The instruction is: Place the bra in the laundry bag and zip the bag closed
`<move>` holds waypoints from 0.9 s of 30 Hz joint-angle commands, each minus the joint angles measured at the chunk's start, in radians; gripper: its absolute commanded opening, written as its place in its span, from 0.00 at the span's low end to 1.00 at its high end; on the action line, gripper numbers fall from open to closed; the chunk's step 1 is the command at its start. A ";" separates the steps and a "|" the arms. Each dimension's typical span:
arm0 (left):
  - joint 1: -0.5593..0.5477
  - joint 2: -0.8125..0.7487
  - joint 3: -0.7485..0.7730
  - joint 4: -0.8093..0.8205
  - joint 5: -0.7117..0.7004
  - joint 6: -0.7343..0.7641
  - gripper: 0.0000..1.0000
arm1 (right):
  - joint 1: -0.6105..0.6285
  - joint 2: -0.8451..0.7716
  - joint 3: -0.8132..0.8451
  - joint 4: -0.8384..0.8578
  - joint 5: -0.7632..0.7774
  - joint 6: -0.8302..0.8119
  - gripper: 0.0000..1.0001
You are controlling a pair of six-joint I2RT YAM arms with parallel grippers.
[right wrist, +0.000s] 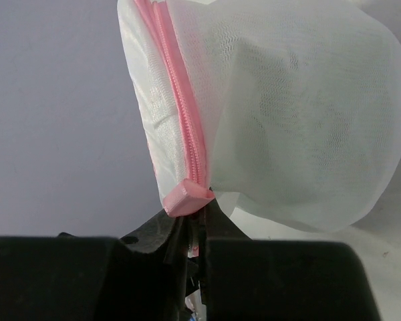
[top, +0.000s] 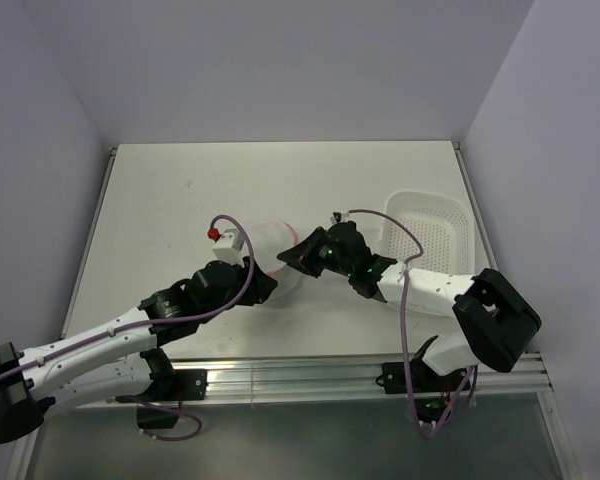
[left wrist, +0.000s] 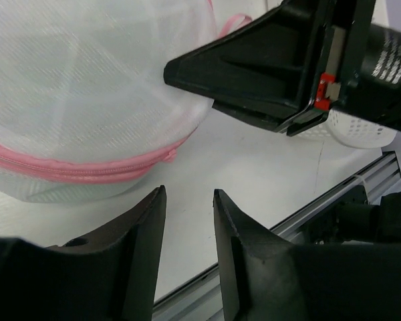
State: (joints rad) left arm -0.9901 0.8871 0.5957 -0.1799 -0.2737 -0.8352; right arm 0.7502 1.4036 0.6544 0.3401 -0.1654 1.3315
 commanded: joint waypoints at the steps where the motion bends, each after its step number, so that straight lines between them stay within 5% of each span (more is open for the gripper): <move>1: -0.015 0.006 -0.033 0.095 0.010 -0.018 0.41 | 0.008 0.014 0.054 -0.023 -0.003 -0.023 0.00; 11: -0.012 -0.005 -0.140 0.292 0.022 -0.002 0.52 | 0.006 0.017 0.080 -0.049 -0.011 -0.028 0.00; 27: 0.014 0.115 -0.065 0.332 -0.064 0.048 0.45 | 0.006 0.017 0.088 -0.049 -0.022 -0.018 0.00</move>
State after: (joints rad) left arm -0.9844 1.0069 0.5018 0.0978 -0.3130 -0.8066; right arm 0.7502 1.4143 0.6960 0.2943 -0.1776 1.3151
